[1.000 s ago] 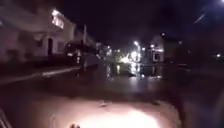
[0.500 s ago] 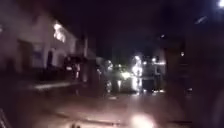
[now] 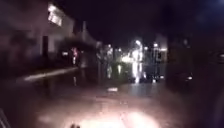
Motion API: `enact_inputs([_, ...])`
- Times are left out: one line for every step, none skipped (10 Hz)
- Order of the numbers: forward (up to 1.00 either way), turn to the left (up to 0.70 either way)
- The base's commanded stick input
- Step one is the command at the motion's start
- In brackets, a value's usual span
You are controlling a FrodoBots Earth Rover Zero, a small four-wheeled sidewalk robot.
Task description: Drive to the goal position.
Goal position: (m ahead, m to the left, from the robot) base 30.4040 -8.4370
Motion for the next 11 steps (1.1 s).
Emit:
enact_inputs([1.00,0.00])
enact_inputs([1.00,0.00])
enact_inputs([1.00,0.00])
enact_inputs([1.00,0.00])
enact_inputs([1.00,0.00])
enact_inputs([1.00,0.00])
enact_inputs([1.00,0.00])
enact_inputs([1.00,0.00])
enact_inputs([1.00,0.00])
enact_inputs([1.00,0.00])
enact_inputs([1.00,0.00])
